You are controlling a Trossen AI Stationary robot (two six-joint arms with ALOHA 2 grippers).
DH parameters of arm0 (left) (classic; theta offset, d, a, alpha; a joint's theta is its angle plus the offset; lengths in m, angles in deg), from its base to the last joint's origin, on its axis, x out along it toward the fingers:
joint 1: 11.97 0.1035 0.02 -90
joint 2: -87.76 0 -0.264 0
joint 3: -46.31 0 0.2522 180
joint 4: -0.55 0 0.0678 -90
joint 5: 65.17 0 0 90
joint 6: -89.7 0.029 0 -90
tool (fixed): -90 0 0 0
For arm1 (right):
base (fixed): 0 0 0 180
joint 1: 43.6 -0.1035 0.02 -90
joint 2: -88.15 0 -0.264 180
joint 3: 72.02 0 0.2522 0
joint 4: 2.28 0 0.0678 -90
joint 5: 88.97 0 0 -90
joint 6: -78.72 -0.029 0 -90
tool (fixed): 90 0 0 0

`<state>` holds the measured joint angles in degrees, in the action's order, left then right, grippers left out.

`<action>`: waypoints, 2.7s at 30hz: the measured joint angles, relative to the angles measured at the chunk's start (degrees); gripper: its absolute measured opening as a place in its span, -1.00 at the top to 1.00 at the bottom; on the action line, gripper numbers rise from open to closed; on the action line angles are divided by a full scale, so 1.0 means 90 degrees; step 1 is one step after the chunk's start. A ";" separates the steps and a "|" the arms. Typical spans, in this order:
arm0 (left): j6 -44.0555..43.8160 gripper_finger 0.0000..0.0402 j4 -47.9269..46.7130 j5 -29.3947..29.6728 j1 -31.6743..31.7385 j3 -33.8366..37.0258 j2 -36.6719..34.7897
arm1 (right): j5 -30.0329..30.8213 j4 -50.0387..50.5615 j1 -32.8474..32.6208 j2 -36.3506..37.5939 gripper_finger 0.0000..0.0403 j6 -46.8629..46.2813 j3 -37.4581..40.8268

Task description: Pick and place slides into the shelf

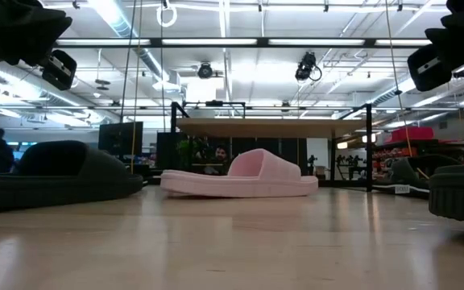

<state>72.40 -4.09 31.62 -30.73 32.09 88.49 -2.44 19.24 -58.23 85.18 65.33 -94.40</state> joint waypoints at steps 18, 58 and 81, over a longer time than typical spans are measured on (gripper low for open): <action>0.0265 0.83 0.0651 0.0105 0.0000 0.0001 0.0002 | 0.0000 0.0001 0.0000 -0.0001 0.56 0.0000 0.0000; 0.1069 0.33 -0.4403 0.0920 -0.0854 -0.4319 0.7366 | 0.0000 -0.0003 0.0000 0.0001 0.56 0.0000 0.0001; 0.0537 0.38 -0.4450 0.3303 -0.0891 -0.4325 0.8937 | 0.0000 -0.0002 0.0000 0.0000 0.56 0.0000 0.0001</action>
<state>77.23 -44.14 61.35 -38.75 -6.84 168.92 -2.44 19.22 -58.23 85.18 65.33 -94.40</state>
